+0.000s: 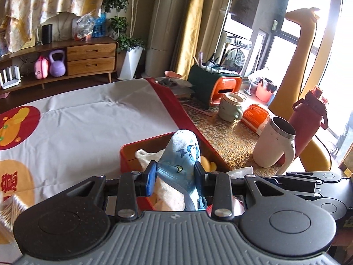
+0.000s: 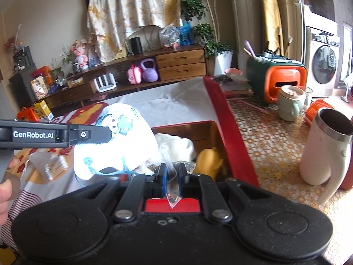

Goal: Organize soft objects
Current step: 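Carry the mask and clear plastic bag over the red box and lower them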

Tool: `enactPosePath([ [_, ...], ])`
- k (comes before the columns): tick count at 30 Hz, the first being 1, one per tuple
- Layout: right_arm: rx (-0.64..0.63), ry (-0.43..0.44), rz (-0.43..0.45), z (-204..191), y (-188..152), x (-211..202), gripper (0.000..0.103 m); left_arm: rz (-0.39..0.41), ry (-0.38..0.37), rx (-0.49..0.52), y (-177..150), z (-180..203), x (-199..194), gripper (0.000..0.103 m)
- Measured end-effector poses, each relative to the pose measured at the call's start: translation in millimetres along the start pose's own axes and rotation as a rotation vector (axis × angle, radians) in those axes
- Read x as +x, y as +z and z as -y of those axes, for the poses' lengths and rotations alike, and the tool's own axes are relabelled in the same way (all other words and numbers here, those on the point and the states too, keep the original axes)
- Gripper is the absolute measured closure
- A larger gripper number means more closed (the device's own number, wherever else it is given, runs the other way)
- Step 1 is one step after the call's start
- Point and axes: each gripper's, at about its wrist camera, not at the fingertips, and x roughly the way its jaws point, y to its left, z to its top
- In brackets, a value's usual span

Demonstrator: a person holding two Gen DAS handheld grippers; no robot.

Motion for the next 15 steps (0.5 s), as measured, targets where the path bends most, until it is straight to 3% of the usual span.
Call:
enactPosePath([
  [8, 0.028, -0.022, -0.019, 26.3, 0.7, 19.5, 0.094, -0.027, -0.032, 0.025, 15.1, 23.4, 40.8, 0.069],
  [15, 0.036, -0.014, -0.044, 34.0, 1.1, 38.5, 0.094, -0.063, -0.018, 0.002, 19.1, 18.2, 78.7, 0.069],
])
